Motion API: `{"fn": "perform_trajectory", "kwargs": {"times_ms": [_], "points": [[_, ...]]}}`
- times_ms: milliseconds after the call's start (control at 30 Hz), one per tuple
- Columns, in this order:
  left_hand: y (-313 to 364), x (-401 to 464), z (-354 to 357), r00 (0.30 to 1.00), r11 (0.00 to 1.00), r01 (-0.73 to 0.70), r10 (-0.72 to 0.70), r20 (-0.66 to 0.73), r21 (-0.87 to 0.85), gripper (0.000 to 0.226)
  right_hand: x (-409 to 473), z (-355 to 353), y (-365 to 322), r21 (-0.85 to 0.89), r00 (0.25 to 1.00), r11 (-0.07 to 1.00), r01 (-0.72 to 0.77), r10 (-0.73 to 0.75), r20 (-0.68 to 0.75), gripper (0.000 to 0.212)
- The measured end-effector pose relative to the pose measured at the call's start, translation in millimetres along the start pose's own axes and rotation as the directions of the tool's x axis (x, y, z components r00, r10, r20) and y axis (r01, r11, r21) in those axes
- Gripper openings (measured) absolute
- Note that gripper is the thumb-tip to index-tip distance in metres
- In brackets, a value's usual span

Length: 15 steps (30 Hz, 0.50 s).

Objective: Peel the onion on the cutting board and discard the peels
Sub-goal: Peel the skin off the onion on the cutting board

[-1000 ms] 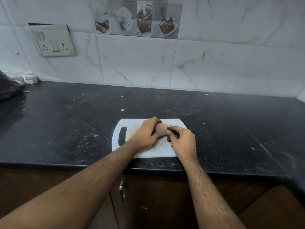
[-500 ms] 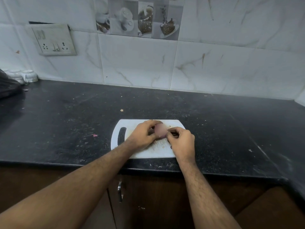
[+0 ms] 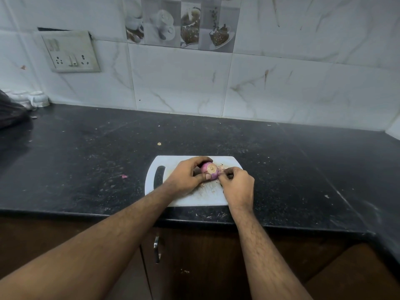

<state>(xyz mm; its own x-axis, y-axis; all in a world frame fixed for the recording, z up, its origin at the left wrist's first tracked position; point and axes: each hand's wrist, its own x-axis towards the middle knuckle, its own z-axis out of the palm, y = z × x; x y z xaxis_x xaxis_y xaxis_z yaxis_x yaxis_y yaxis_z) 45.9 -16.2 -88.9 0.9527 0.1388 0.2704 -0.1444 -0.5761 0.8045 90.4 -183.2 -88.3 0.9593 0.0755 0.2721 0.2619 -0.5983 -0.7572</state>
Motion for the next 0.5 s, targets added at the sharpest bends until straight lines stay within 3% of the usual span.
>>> {"fn": "perform_trajectory", "kwargs": {"times_ms": [300, 500], "points": [[-2.4, 0.9, -0.9, 0.998, 0.998, 0.055, -0.056, -0.003, -0.034, 0.042, 3.4, 2.2, 2.1, 0.13, 0.984, 0.99, -0.062, 0.082, -0.159, 0.007], [-5.8, -0.1, -1.5, 0.999, 0.995, 0.039, -0.037, 0.017, -0.087, 0.036, 0.9, 2.6, -1.2, 0.074, 0.998, 0.996, 0.055, -0.052, -0.04, 0.026]]}}
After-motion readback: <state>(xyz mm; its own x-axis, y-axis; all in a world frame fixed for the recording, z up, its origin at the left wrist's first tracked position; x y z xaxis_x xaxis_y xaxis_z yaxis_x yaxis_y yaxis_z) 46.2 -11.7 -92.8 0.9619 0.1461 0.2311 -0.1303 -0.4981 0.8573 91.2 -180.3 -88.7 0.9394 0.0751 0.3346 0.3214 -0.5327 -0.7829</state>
